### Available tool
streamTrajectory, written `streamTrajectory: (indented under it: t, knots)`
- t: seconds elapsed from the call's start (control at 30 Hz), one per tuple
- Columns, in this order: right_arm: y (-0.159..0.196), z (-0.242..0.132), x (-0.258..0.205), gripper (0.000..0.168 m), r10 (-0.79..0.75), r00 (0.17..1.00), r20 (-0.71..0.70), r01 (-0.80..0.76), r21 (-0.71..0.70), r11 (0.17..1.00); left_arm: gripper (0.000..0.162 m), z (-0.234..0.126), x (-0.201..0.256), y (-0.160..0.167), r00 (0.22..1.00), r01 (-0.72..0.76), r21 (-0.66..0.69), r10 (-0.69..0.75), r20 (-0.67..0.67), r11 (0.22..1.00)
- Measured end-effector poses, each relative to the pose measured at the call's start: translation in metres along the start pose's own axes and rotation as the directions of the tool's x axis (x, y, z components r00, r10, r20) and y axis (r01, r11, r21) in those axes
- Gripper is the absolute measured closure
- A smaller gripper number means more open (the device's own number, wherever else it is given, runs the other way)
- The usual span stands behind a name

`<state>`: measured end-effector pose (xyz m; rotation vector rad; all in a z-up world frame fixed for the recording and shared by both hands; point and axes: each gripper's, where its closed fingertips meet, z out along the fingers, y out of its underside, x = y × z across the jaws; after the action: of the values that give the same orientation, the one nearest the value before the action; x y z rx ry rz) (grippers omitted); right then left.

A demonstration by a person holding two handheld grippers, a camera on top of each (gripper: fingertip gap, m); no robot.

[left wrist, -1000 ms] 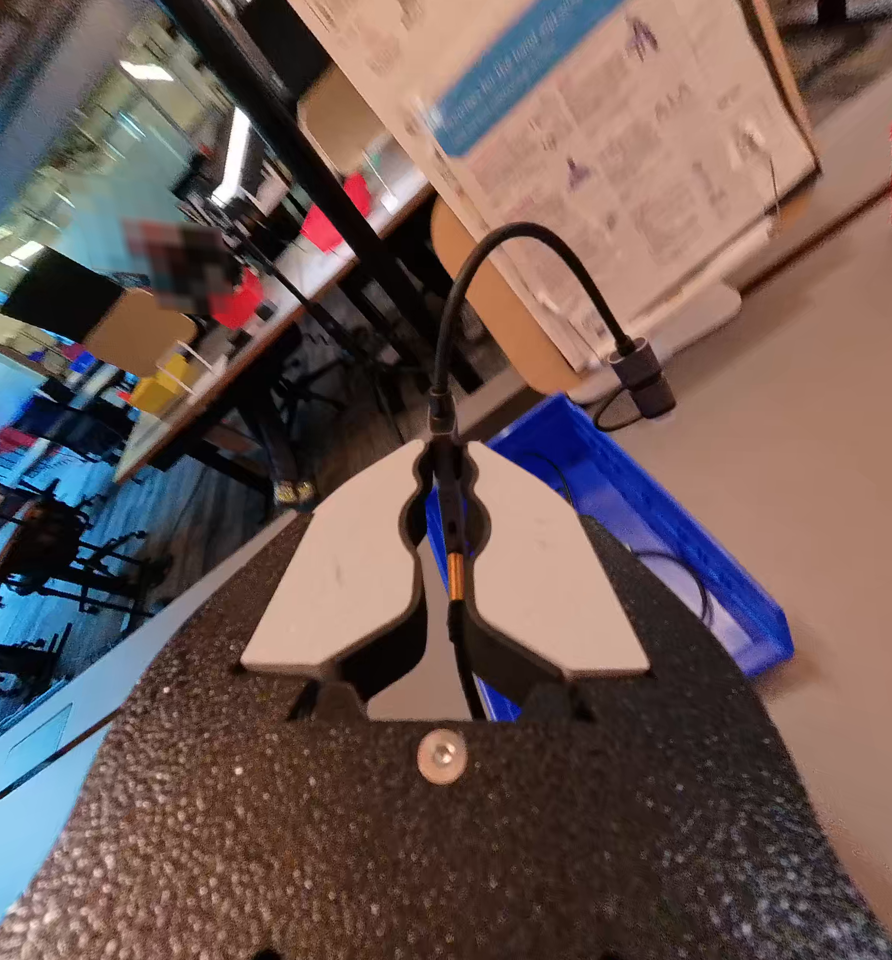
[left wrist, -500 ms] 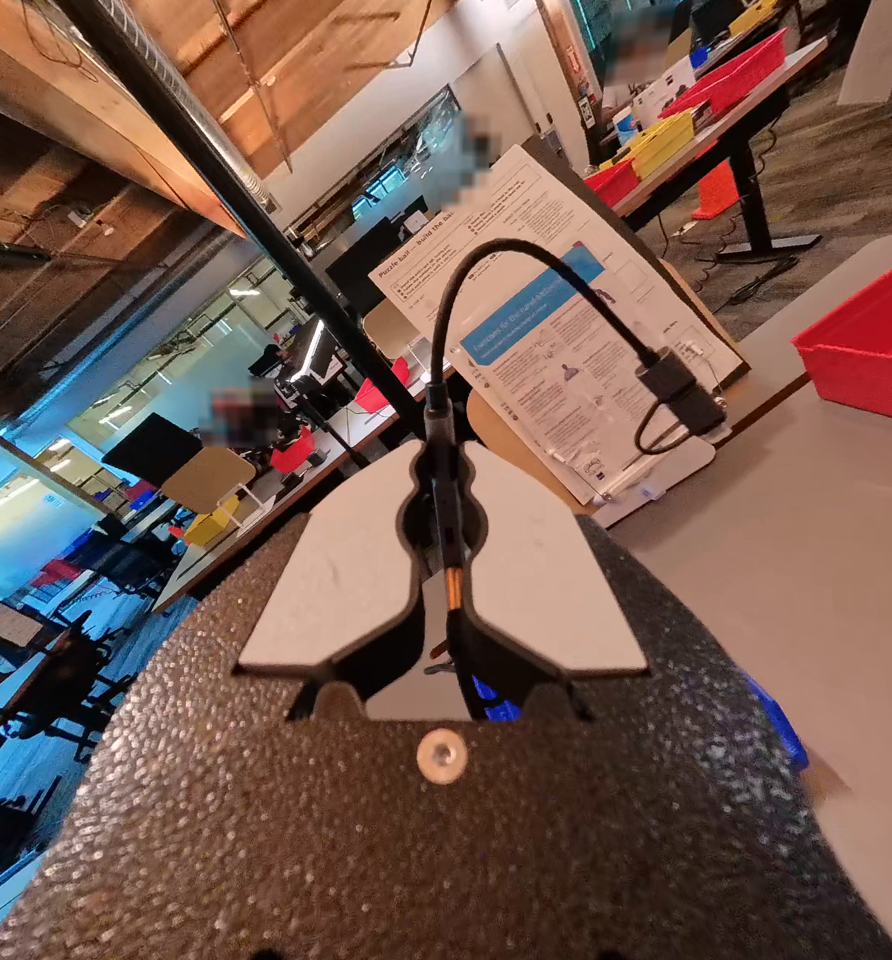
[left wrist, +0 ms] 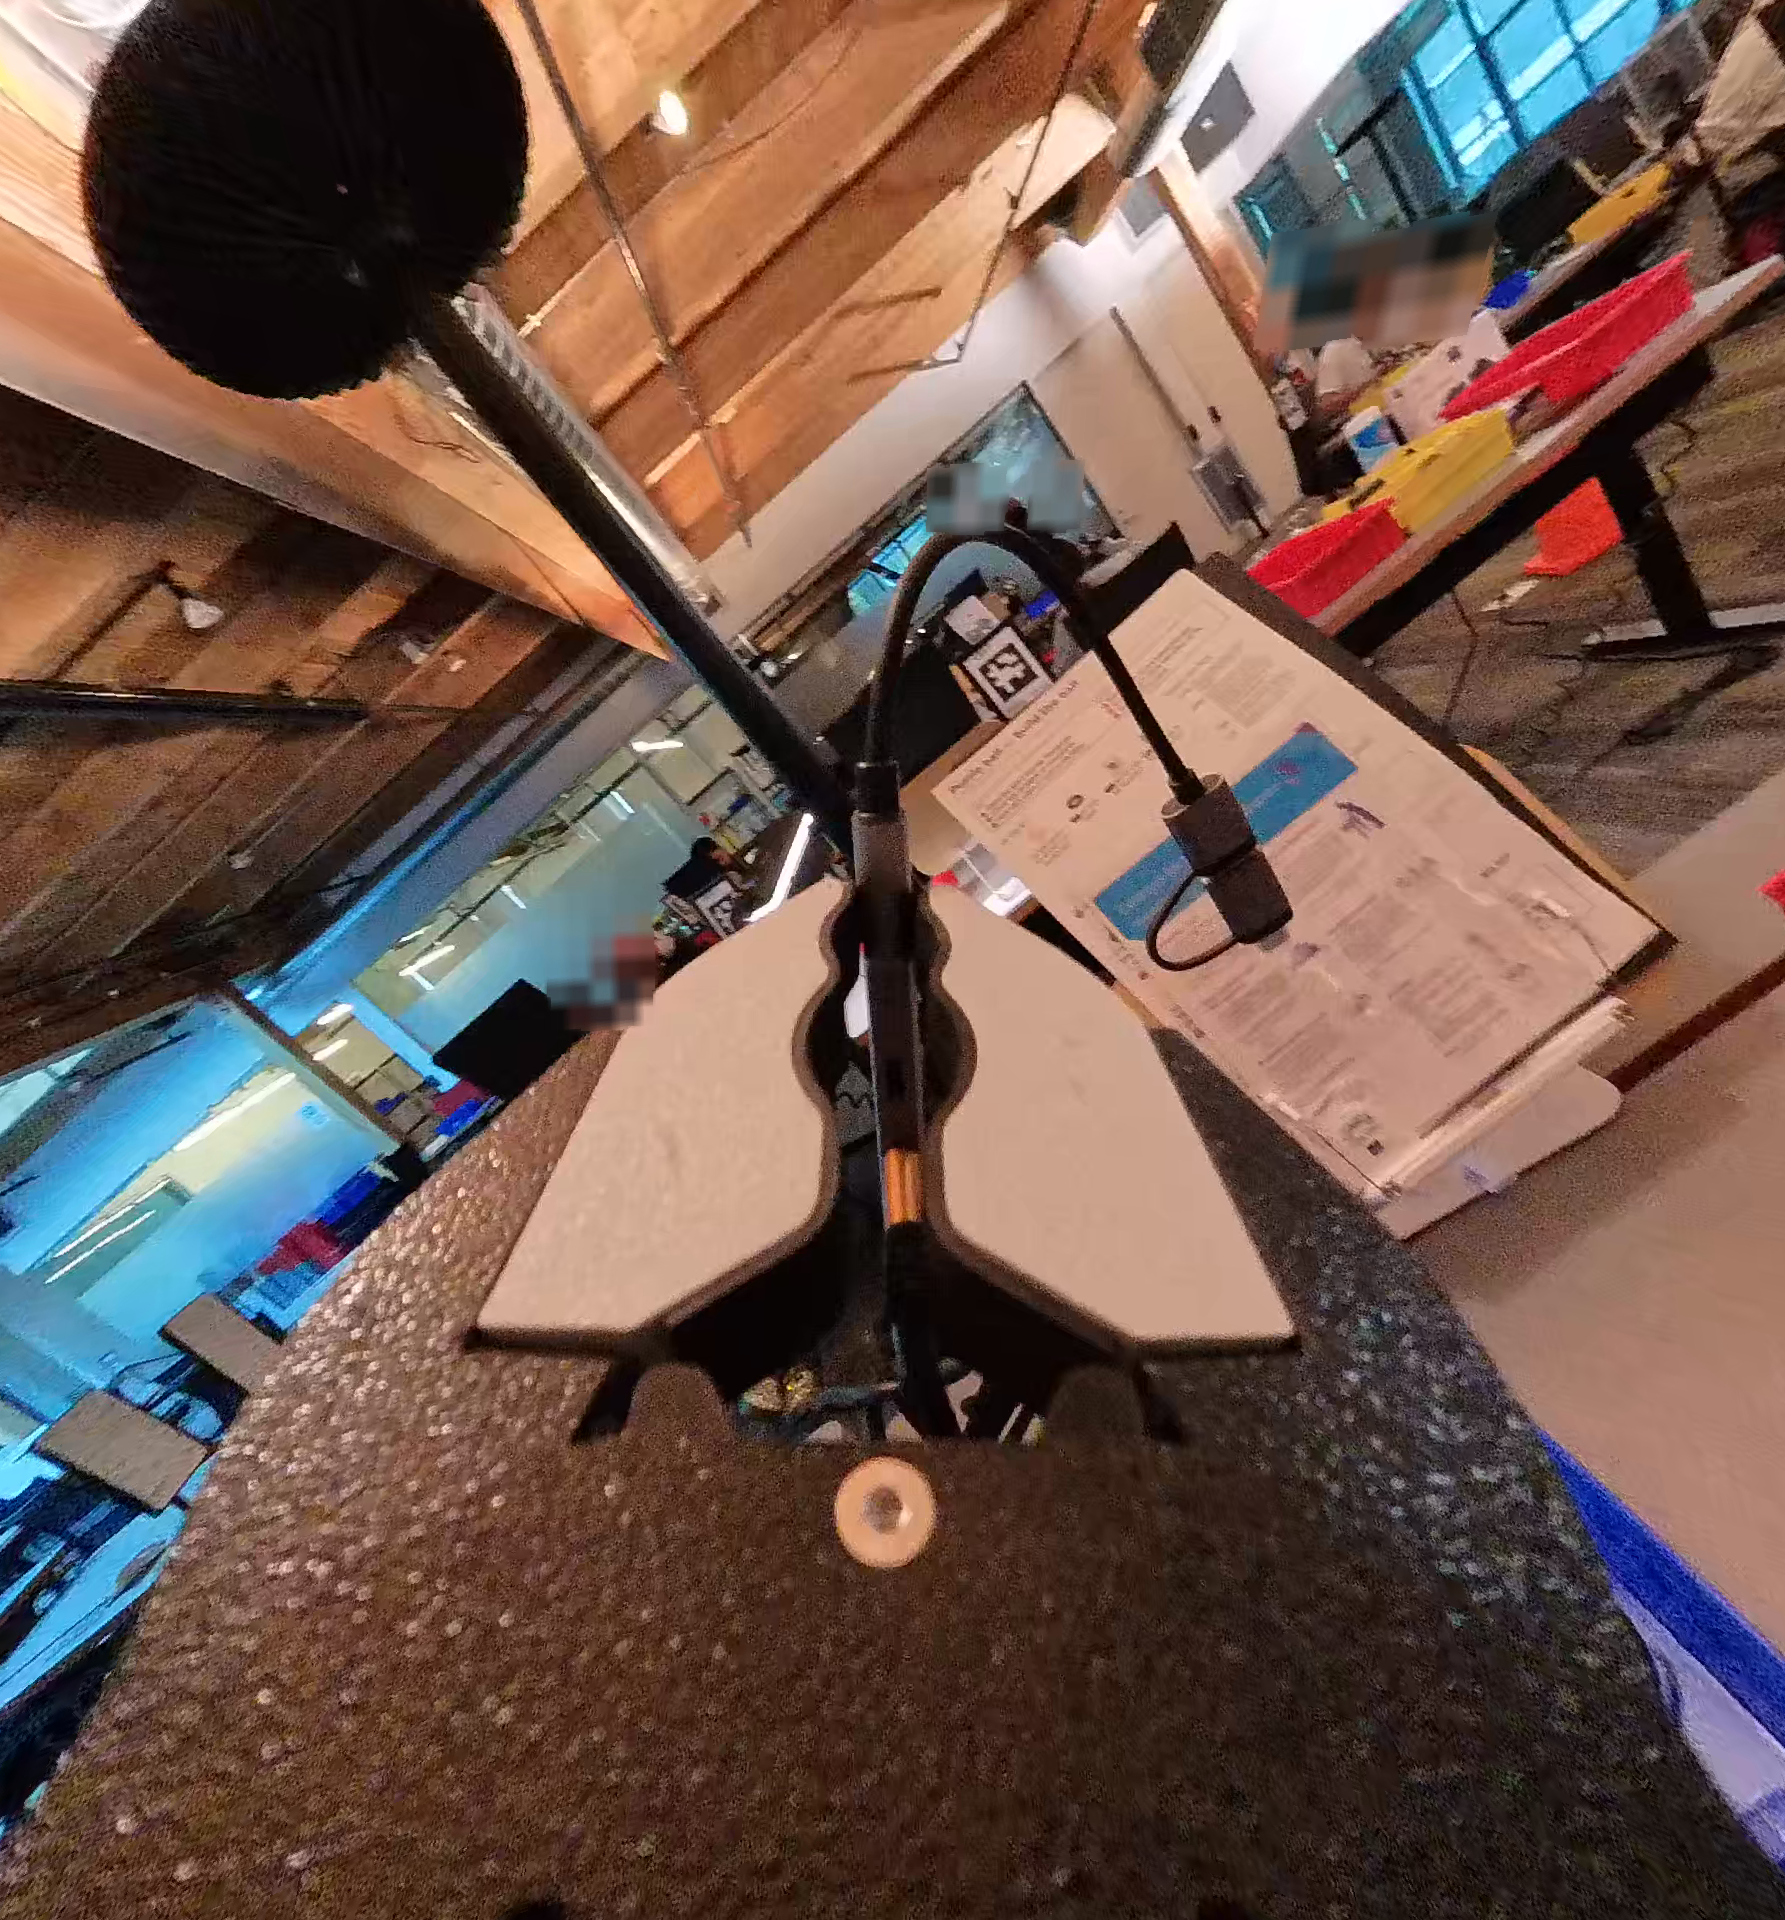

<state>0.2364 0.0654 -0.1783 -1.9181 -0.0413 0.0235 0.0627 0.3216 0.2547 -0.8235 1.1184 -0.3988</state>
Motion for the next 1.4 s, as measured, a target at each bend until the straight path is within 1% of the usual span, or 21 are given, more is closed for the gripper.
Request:
streamTrajectory:
  t: [0.07,0.17,0.3,0.37,0.43,0.47,0.53,0.57,0.63,0.77,0.83,0.87,0.93,0.97,1.03,1.07,1.13,1.23,1.3,1.4]
  knots:
    - [-0.001,0.002,-0.004,0.114,0.005,1.0,0.016,-0.005,0.008,1.0,0.153,0.006,0.016,0.003,0.997,-0.01,-0.028,0.007,-0.076,1.0]
    - [0.0,0.009,-0.016,0.114,-0.015,0.999,0.043,0.015,0.003,1.0,0.152,0.009,0.037,0.013,0.991,-0.041,-0.057,0.033,-0.131,0.998]
    - [-0.007,0.025,-0.046,0.114,-0.059,0.992,0.116,0.055,0.036,0.998,0.153,0.006,0.063,0.028,0.983,0.003,-0.067,-0.015,-0.186,0.998]
    - [-0.018,0.04,-0.062,0.115,-0.093,0.984,0.149,0.086,0.057,0.995,0.153,0.004,0.077,0.037,0.975,0.026,-0.07,-0.041,-0.218,0.997]
    - [-0.037,0.06,-0.07,0.116,-0.107,0.986,0.131,0.094,0.097,0.991,0.153,0.002,0.089,0.049,0.969,0.028,-0.089,-0.049,-0.24,0.996]
    - [-0.048,0.071,-0.077,0.116,-0.093,0.985,0.147,0.076,0.117,0.99,0.153,0.002,0.095,0.055,0.967,0.031,-0.098,-0.055,-0.25,0.995]
    - [-0.07,0.092,-0.093,0.116,-0.051,0.978,0.203,0.02,0.148,0.989,0.153,-0.001,0.105,0.062,0.956,0.074,-0.098,-0.099,-0.276,0.992]
    - [-0.081,0.103,-0.099,0.117,-0.037,0.977,0.21,0.002,0.167,0.986,0.153,-0.002,0.11,0.065,0.948,0.099,-0.102,-0.124,-0.293,0.99]
    - [-0.098,0.125,-0.106,0.119,-0.058,0.979,0.196,0.016,0.207,0.978,0.153,-0.005,0.115,0.074,0.94,0.128,-0.115,-0.157,-0.303,0.985]
    - [-0.106,0.179,-0.119,0.118,-0.055,0.981,0.188,0.022,0.174,0.984,0.153,-0.01,0.12,0.084,0.921,0.188,-0.12,-0.217,-0.324,0.975]
    - [-0.112,0.2,-0.128,0.115,-0.085,0.98,0.182,0.049,0.191,0.98,0.153,-0.011,0.12,0.085,0.918,0.2,-0.119,-0.228,-0.325,0.973]
    - [-0.114,0.21,-0.129,0.117,-0.113,0.98,0.164,0.082,0.182,0.98,0.153,-0.012,0.122,0.084,0.916,0.203,-0.119,-0.232,-0.326,0.972]
    - [-0.114,0.23,-0.122,0.115,-0.156,0.983,0.097,0.142,0.136,0.981,0.153,-0.012,0.12,0.084,0.915,0.21,-0.117,-0.237,-0.325,0.971]
    - [-0.114,0.237,-0.122,0.122,-0.166,0.981,0.1,0.155,0.115,0.981,0.153,-0.012,0.119,0.085,0.915,0.211,-0.115,-0.238,-0.326,0.971]
    - [-0.121,0.241,-0.118,0.168,-0.183,0.978,0.097,0.172,0.12,0.978,0.153,-0.013,0.114,0.09,0.918,0.204,-0.12,-0.232,-0.322,0.972]
    - [-0.128,0.24,-0.116,0.168,-0.189,0.978,0.092,0.175,0.149,0.973,0.153,-0.014,0.111,0.094,0.921,0.196,-0.126,-0.227,-0.317,0.972]
    - [-0.135,0.237,-0.112,0.168,-0.193,0.973,0.123,0.172,0.162,0.972,0.153,-0.018,0.105,0.102,0.925,0.186,-0.135,-0.22,-0.311,0.973]
    - [-0.152,0.232,-0.091,0.168,-0.153,0.985,0.085,0.132,0.213,0.968,0.153,-0.024,0.094,0.116,0.925,0.2,-0.146,-0.236,-0.299,0.969]
    - [-0.173,0.228,-0.071,0.168,-0.096,0.994,0.044,0.079,0.29,0.954,0.153,-0.028,0.09,0.122,0.914,0.226,-0.149,-0.262,-0.309,0.963]
    - [-0.206,0.226,-0.039,0.168,0.071,0.995,0.065,-0.09,0.386,0.918,0.153,-0.037,0.097,0.124,0.875,0.252,-0.134,-0.285,-0.392,0.958]
